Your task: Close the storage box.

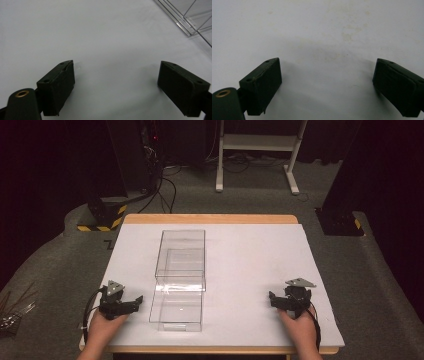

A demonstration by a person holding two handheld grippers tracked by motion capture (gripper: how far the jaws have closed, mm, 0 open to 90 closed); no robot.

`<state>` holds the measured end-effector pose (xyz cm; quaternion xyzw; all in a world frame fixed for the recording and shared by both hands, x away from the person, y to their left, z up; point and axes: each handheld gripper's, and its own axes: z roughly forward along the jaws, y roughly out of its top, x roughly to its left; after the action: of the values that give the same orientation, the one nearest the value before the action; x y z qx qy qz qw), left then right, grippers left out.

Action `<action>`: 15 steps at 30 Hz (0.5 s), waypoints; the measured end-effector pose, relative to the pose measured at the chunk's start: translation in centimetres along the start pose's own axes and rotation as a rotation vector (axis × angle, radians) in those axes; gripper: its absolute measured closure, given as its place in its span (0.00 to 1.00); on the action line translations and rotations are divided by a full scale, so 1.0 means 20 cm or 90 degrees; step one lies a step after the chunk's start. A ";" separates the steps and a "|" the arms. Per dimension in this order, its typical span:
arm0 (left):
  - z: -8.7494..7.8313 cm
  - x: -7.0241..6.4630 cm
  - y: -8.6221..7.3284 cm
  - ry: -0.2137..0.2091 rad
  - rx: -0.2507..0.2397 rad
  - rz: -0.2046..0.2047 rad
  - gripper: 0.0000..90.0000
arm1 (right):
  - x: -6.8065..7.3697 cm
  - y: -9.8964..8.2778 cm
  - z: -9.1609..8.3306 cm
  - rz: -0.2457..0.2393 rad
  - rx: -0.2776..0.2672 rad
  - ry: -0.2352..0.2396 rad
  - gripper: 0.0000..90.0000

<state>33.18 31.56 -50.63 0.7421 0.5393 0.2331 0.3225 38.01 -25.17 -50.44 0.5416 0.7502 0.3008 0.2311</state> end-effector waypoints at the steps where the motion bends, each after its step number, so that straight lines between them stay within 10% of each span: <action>1: 0.00 0.00 0.00 -0.004 -0.005 0.000 0.16 | 0.00 0.00 0.00 0.000 0.000 0.000 0.09; 15: -0.10 -0.04 0.04 -0.029 -0.059 0.022 0.16 | 0.00 0.00 0.00 -0.001 0.000 0.000 0.09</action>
<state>32.02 31.08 -48.78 0.7407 0.5078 0.2460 0.3647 38.02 -25.19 -50.44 0.5407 0.7507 0.3009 0.2314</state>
